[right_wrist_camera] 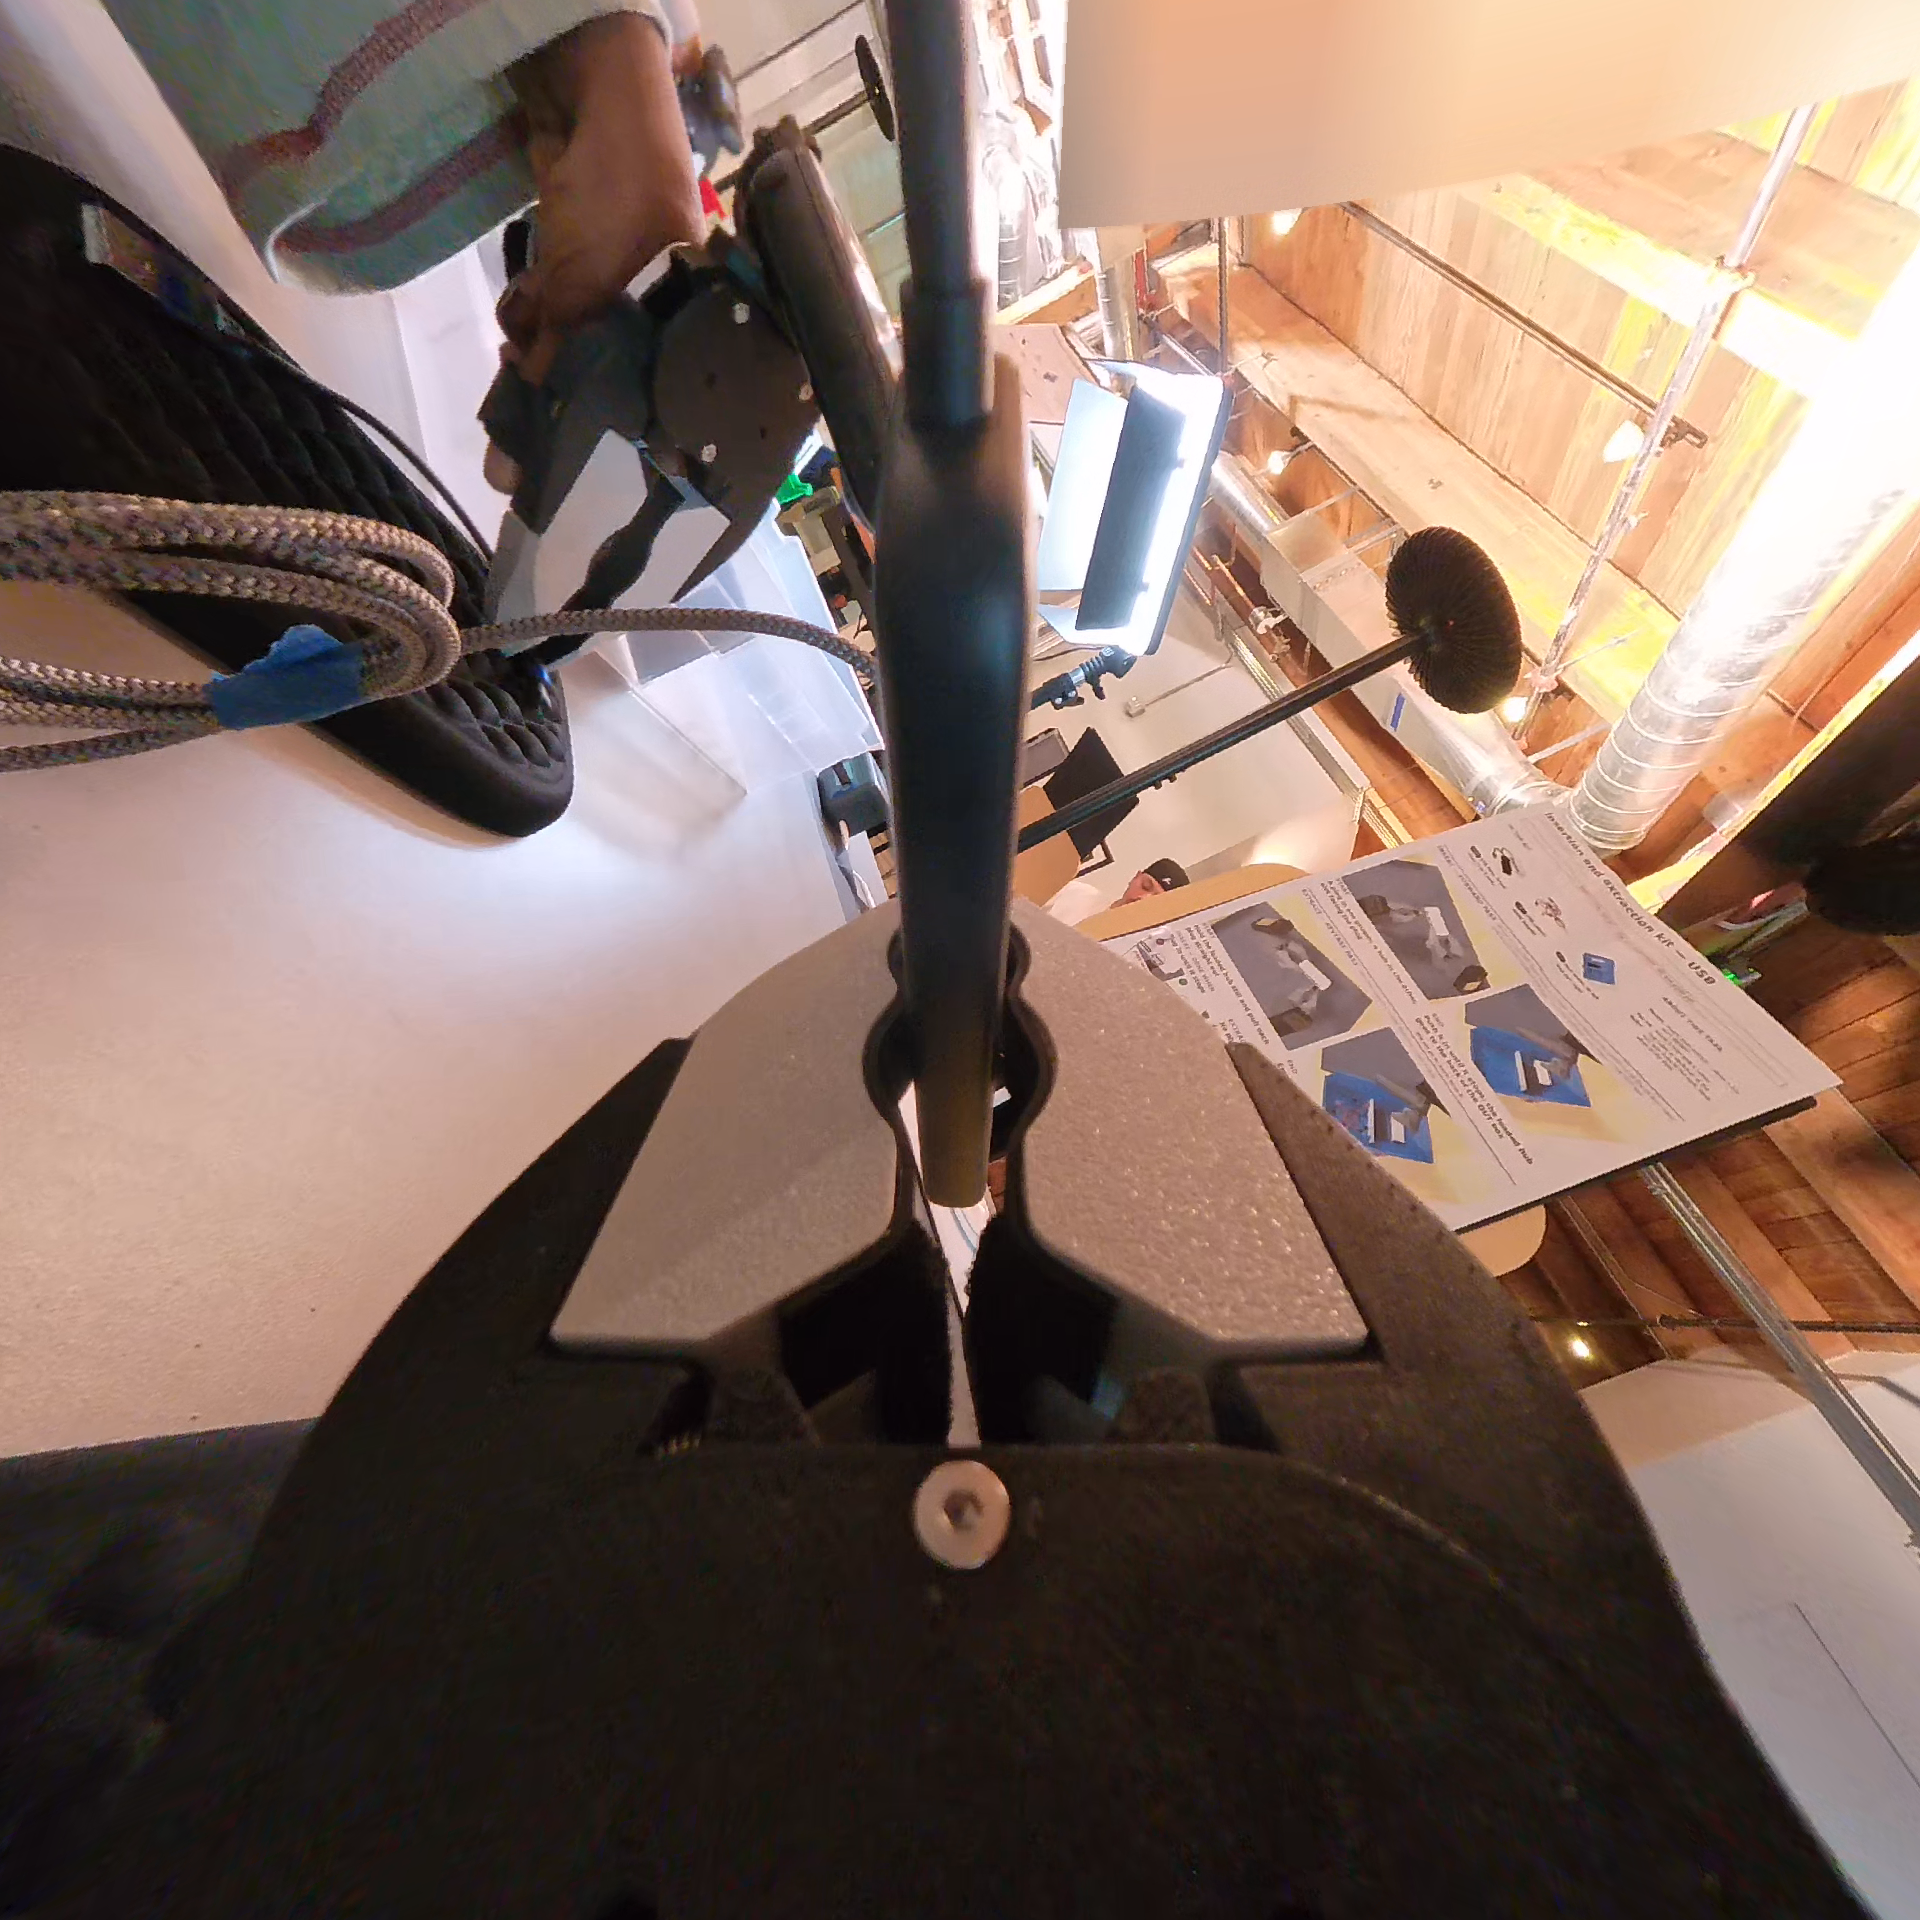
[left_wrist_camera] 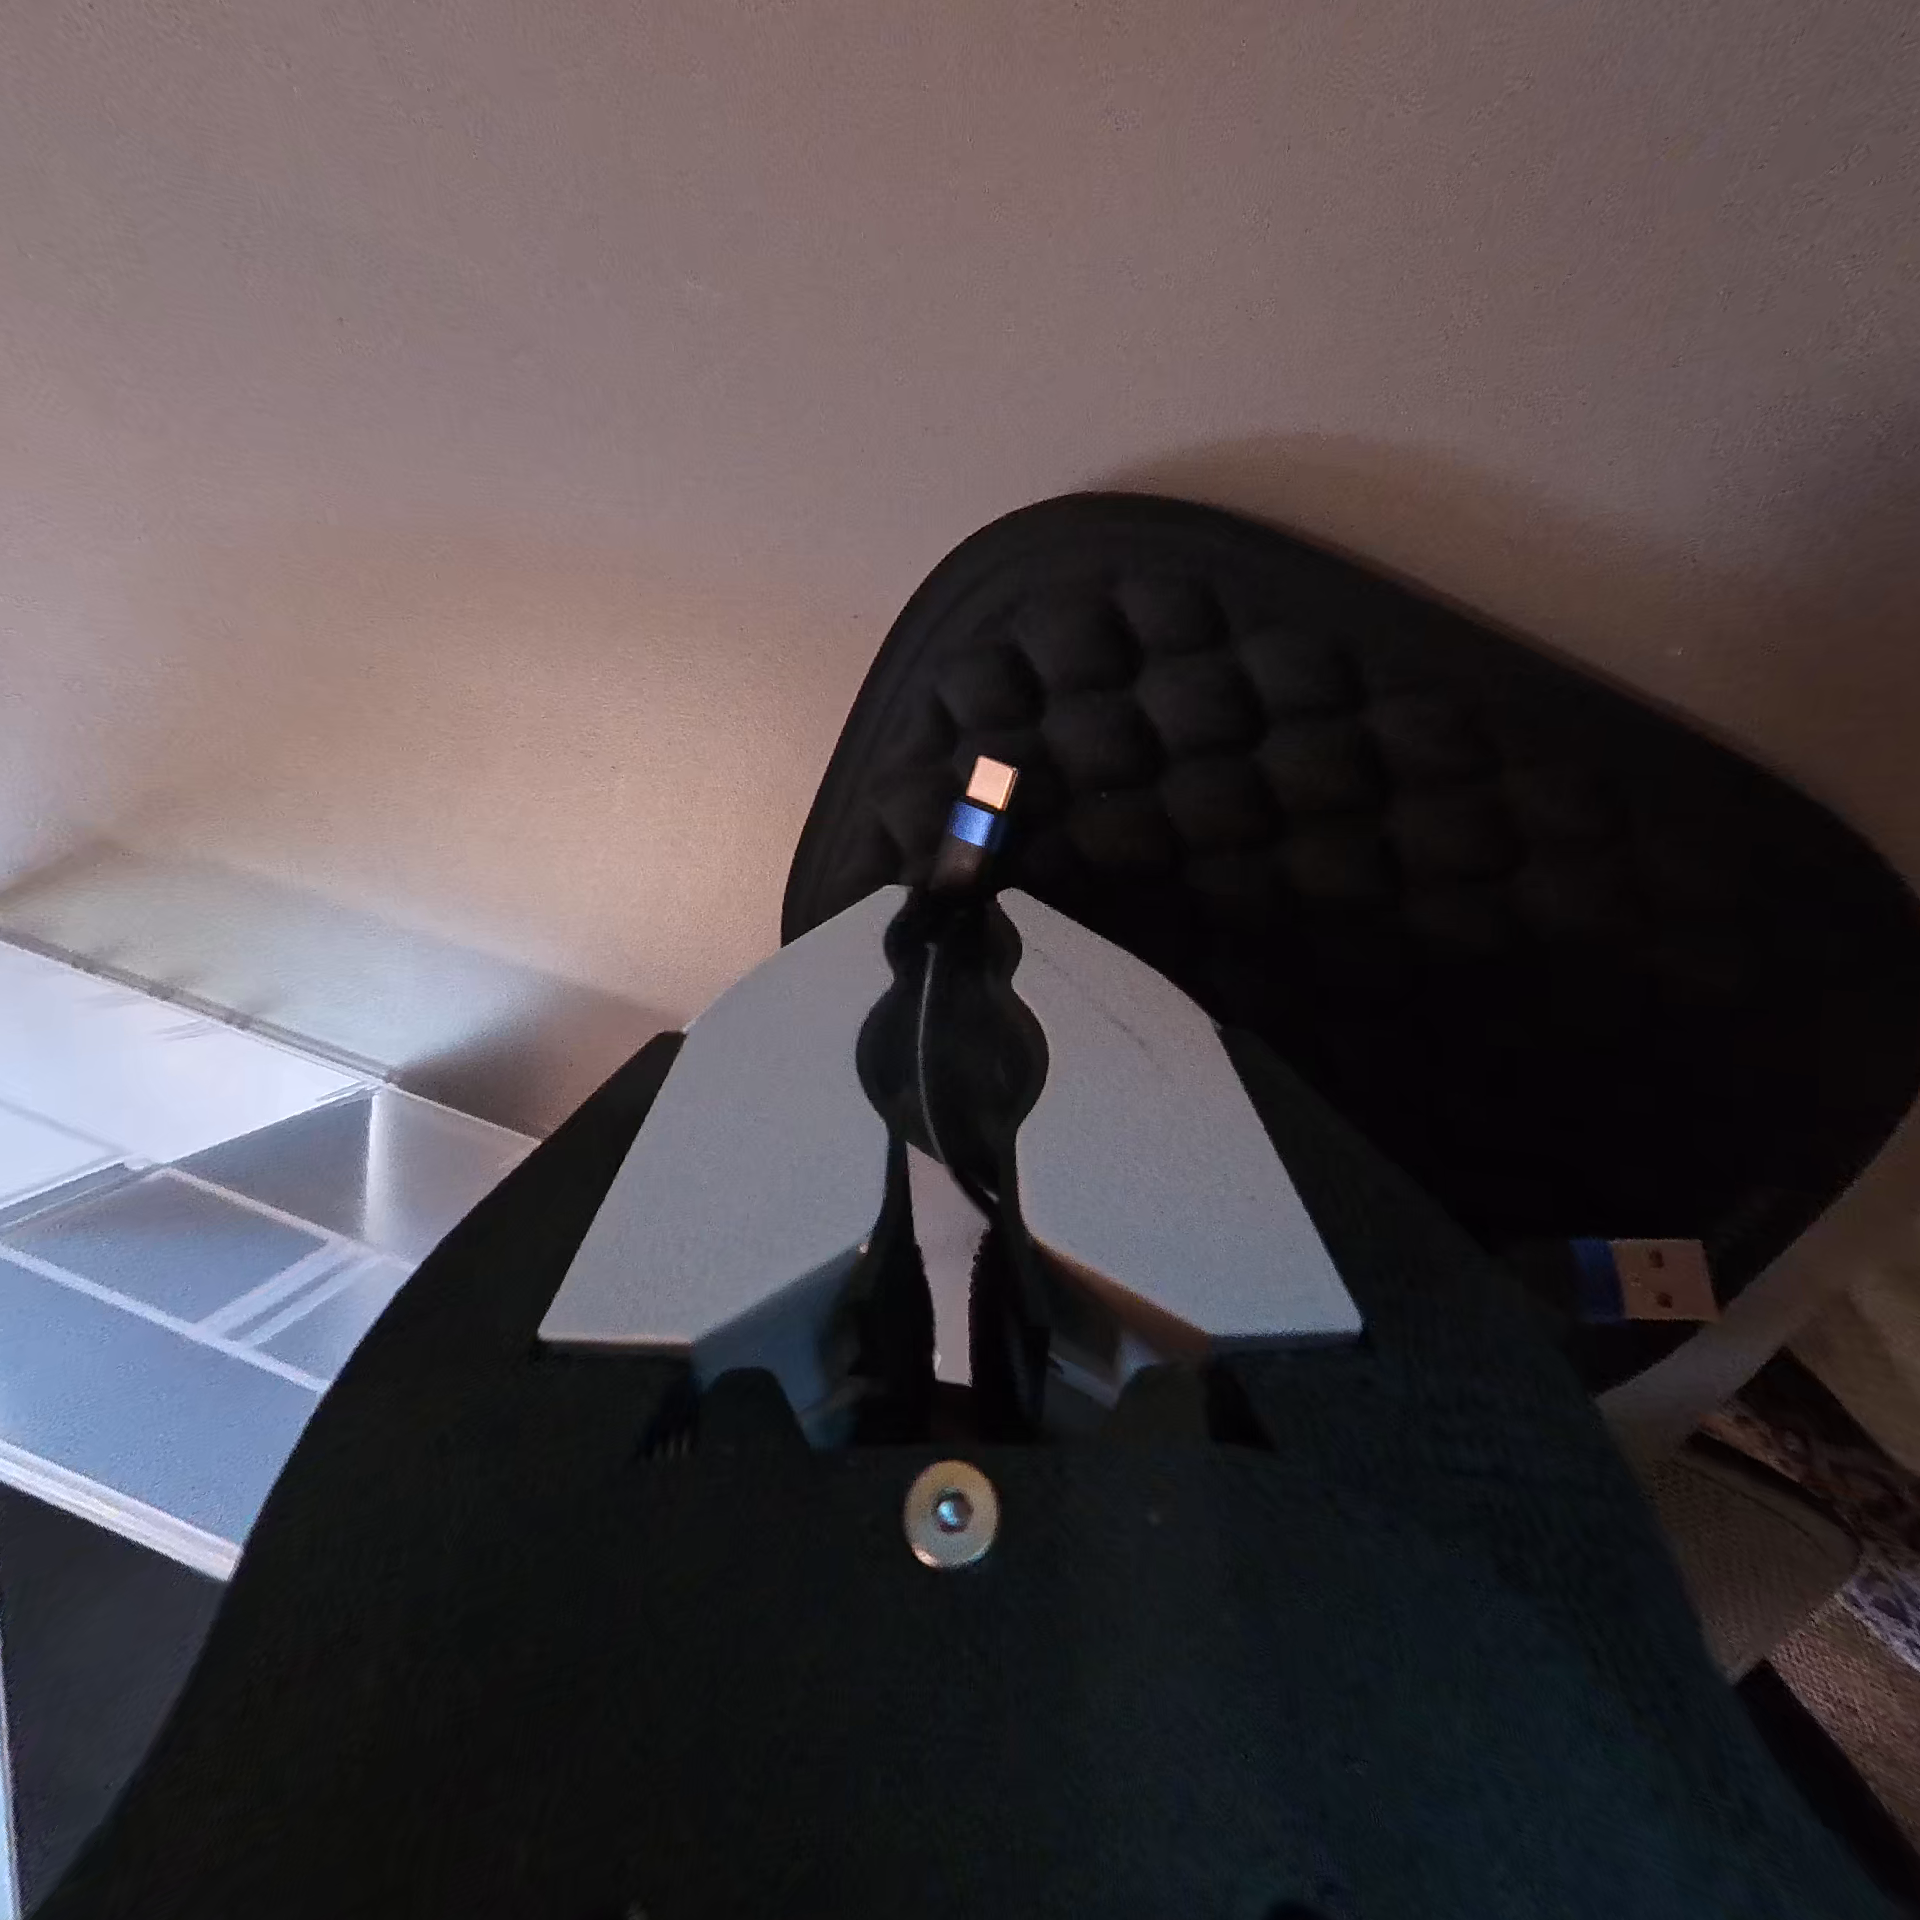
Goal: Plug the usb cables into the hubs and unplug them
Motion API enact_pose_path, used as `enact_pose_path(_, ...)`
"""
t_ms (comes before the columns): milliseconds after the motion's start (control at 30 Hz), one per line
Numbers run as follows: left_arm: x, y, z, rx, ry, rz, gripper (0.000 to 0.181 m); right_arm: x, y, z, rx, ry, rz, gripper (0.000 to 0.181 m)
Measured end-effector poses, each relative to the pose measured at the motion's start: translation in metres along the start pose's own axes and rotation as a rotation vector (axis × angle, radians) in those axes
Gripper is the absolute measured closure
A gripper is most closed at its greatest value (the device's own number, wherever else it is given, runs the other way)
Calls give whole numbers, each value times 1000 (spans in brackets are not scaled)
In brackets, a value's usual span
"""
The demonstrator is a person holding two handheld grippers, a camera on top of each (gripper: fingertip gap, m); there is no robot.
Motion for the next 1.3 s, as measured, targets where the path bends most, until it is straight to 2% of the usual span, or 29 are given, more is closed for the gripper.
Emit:
enact_pose_path(133, 0, 0, 0, 1, 10, -8, 172, 0, 0, -1, -5, 4, 1, 170)
enact_pose_path(300, 1, -1, 0, 67, 45, 62, 172, -1, 1, -2, -4, 9, 4, 170)
enact_pose_path(400, 7, -10, 8, 153, 132, 201, 172, -1, 1, 0, 12, 29, 8, 170)
enact_pose_path(500, 13, -31, 20, 130, 302, 463, 172, -2, 1, 4, 33, 40, 18, 170)
enact_pose_path(567, 24, -43, 32, 148, 363, 531, 173, -5, 3, 8, 54, 23, 31, 169)
enact_pose_path(800, 48, -68, 67, 271, 421, 441, 173, -16, 9, 18, 40, -170, 102, 170)
enact_pose_path(900, 51, -72, 80, 329, 434, 381, 173, -19, 10, 19, 0, -294, 134, 169)
enact_pose_path(1067, 49, -73, 98, 349, 482, 385, 172, -22, 11, 21, -38, -433, 159, 170)
enact_pose_path(1300, 54, -61, 105, 327, 526, 369, 172, -23, 11, 23, -32, -426, 151, 170)
Point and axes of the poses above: each gripper's, where its closed fingertips meet, y out along the fingers, z out of its top, x = y × z across the jaws, the point moved 2 cm from there along -y, back along the fingers, and after that the axes turned 7 degrees about -z, right-handed, at the moved point
